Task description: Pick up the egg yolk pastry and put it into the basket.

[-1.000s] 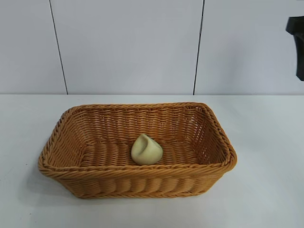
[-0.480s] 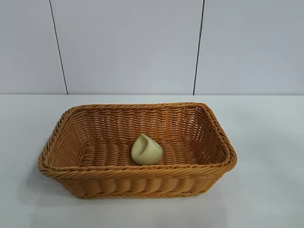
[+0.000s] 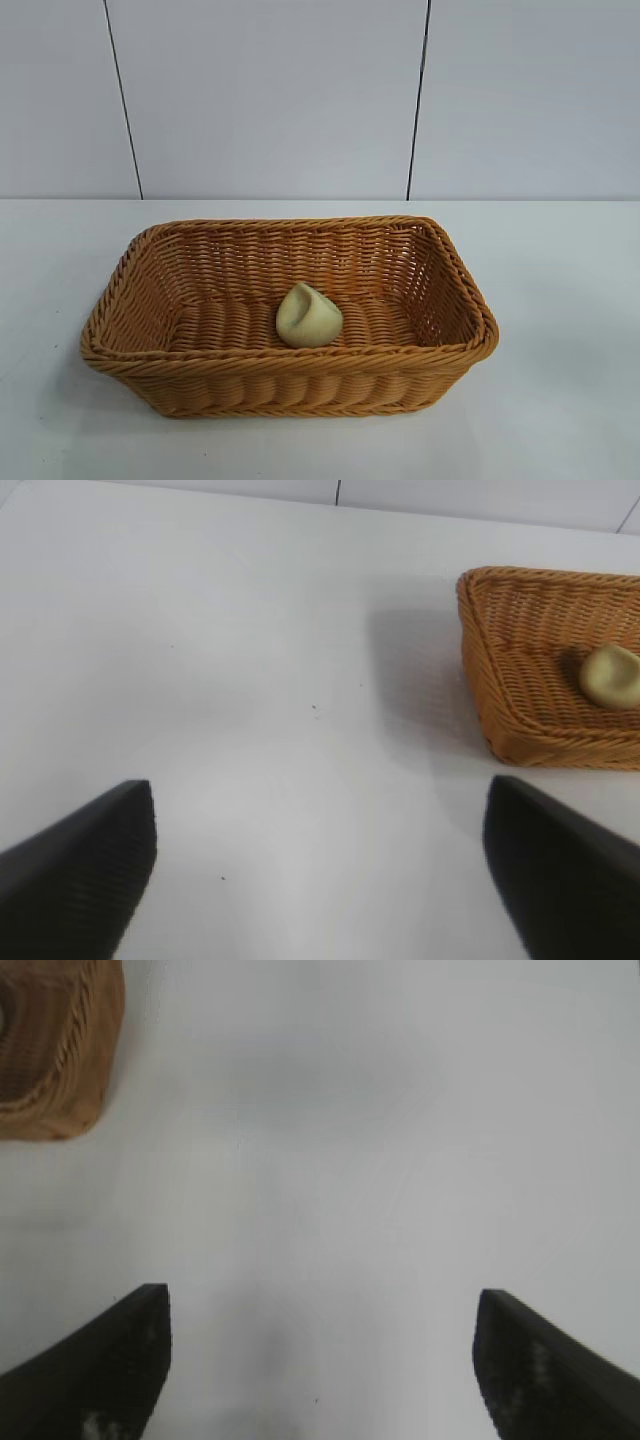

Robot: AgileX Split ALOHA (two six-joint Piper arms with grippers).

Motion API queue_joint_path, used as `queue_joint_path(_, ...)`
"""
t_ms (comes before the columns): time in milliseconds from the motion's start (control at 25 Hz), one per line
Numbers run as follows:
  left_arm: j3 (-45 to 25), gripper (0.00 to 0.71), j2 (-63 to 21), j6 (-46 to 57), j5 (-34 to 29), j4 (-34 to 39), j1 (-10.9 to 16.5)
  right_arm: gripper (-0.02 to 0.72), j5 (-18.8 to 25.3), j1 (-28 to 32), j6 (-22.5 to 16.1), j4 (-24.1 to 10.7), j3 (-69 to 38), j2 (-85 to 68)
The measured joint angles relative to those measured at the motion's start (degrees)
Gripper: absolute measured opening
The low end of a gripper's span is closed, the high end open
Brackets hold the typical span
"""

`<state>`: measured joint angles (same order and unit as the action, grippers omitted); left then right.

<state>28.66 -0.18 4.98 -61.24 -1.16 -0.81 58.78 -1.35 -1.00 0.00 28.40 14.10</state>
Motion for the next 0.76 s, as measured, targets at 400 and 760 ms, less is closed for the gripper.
queue_joint_path(400, 0.0, 0.643, 0.0, 0.0, 0.0, 0.0, 0.0, 0.596, 0.08, 0.0, 0.0, 0.0, -0.13, -14.3)
queue_joint_path(760, 0.0, 0.643, 0.0, 0.0, 0.0, 0.0, 0.0, 0.596, 0.02, 0.0, 0.0, 0.0, -0.13, -14.3)
